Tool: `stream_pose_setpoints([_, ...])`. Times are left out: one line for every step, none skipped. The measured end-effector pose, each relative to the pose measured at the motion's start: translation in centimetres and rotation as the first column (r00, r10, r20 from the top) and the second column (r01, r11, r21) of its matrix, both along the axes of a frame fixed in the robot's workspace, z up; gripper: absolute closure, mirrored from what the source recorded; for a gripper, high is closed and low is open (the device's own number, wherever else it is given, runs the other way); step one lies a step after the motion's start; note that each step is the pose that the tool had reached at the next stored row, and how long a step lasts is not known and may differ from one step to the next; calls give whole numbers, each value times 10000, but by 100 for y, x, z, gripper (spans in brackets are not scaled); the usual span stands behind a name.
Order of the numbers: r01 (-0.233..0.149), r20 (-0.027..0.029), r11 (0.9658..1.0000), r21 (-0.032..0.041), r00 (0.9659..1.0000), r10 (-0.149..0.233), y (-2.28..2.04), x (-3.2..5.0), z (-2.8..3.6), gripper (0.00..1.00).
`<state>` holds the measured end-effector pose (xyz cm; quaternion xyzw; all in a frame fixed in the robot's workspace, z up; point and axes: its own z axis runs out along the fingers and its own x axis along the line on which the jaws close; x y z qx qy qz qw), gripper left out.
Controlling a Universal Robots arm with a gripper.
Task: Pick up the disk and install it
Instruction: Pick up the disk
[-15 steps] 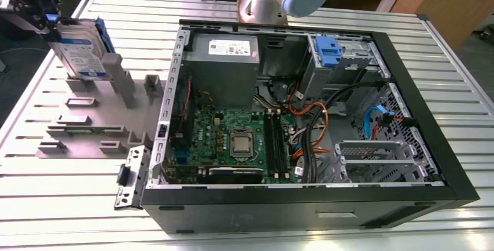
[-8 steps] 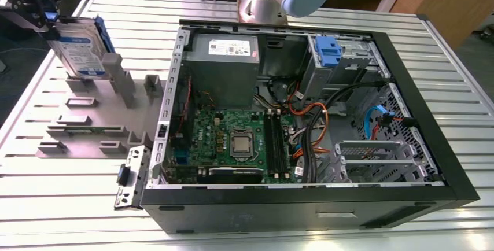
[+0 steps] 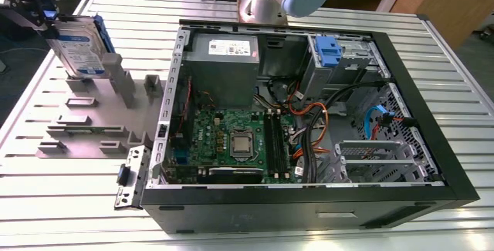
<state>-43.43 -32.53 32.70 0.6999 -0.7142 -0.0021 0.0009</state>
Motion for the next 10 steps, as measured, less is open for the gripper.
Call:
stream_pose_setpoints([0, 0, 10000, 0, 10000, 0, 0, 0, 1, 64])
stream_pose_setpoints([0, -1, 10000, 0, 10000, 0, 0, 0, 3, 64])
stream_pose_setpoints([0, -1, 10000, 0, 10000, 0, 0, 0, 5, 64])
stream_pose_setpoints([0, -1, 10000, -1, 10000, 0, 0, 0, 8, 64])
stream_pose_setpoints([0, -1, 10000, -1, 10000, 0, 0, 0, 11, 64])
stream_pose_setpoints([0, 0, 10000, 0, 10000, 0, 0, 0, 14, 64])
stream_pose_setpoints([0, -1, 10000, 0, 10000, 0, 0, 0, 18, 64])
stream_pose_setpoints([0, -1, 10000, -1, 10000, 0, 0, 0, 23, 64])
stream_pose_setpoints([0, -1, 10000, 0, 10000, 0, 0, 0, 27, 64])
stream_pose_setpoints([0, -1, 10000, 0, 10000, 0, 0, 0, 32, 64])
